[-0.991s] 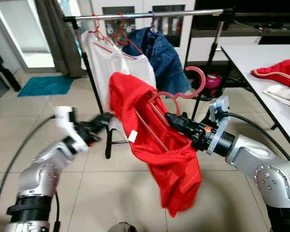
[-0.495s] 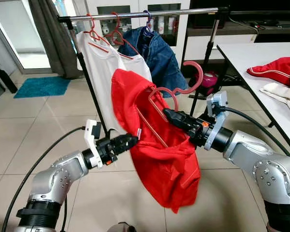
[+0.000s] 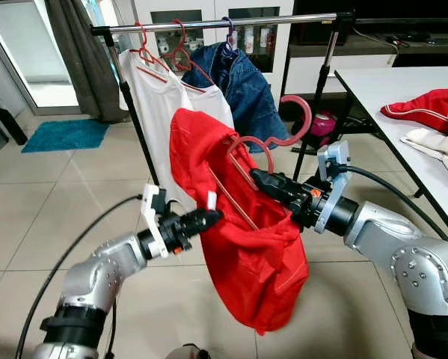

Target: Hang hanger

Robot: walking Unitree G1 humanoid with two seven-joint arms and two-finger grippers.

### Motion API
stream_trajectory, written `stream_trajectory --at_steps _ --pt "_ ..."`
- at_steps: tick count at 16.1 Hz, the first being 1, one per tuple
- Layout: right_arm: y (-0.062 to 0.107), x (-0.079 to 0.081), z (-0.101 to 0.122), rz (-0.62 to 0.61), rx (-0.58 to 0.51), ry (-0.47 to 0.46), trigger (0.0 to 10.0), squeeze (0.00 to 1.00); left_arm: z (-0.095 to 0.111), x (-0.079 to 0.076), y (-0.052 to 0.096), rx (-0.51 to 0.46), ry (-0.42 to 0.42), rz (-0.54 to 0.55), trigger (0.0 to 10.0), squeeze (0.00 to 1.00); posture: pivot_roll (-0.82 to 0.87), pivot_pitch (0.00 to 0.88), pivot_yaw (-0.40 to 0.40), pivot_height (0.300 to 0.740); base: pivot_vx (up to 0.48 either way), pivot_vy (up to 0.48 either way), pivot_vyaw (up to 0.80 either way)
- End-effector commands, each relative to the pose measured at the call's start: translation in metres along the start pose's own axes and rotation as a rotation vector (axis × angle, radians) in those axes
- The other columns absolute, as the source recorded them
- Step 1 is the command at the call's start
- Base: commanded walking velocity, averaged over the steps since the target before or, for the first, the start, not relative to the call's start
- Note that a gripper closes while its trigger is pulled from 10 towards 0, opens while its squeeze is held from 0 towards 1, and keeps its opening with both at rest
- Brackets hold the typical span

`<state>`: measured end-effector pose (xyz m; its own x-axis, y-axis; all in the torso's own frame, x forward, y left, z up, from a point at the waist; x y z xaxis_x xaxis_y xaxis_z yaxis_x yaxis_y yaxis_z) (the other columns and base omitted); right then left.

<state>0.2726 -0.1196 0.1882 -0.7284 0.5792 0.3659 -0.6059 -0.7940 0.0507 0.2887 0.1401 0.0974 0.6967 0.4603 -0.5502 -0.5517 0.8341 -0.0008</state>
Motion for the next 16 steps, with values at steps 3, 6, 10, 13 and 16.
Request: stream_trajectory --at_steps 3,6,10,13,16 --pt "0.000 0.005 0.011 0.022 -0.032 0.029 10.0 0.00 0.005 0.001 0.002 -0.016 -0.017 0.002 0.0 0.00 -0.14 0.000 0.094 0.719 0.000 0.000 0.00" --pt "0.000 0.004 0.010 0.005 -0.026 0.032 10.0 0.00 0.007 0.006 0.000 -0.016 -0.080 0.089 0.0 0.00 -0.14 0.000 0.096 0.719 0.000 0.000 0.00" --pt "-0.002 -0.002 0.007 -0.062 -0.007 0.053 10.0 0.00 0.022 0.010 -0.001 0.057 -0.295 0.298 0.0 0.00 -0.14 0.000 0.096 0.719 0.000 0.000 0.00" --pt "-0.010 -0.008 -0.004 -0.149 0.040 0.082 10.0 0.00 0.057 -0.017 -0.018 -0.039 -0.376 0.259 0.0 0.00 -0.13 0.000 0.093 0.719 0.000 0.000 0.00" --pt "-0.017 -0.012 -0.021 -0.209 0.158 0.167 10.0 0.00 0.071 -0.038 -0.038 -0.063 -0.413 0.199 0.0 0.00 -0.14 0.000 0.097 0.719 0.000 0.000 0.00"
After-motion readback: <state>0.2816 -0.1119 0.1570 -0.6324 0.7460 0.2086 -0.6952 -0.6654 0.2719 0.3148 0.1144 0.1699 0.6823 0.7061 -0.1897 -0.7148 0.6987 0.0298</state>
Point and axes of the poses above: a point about 5 cm out from each wrist's last joint towards the gripper, its own y axis pointing back from the gripper into the wrist, its own z axis along the axis of the wrist's last joint, x = y × z, the point moved 1 cm from there along -y, pointing out of the wrist towards the gripper, and after that the axes turned 2 degrees about -y, right-handed, at the moved point
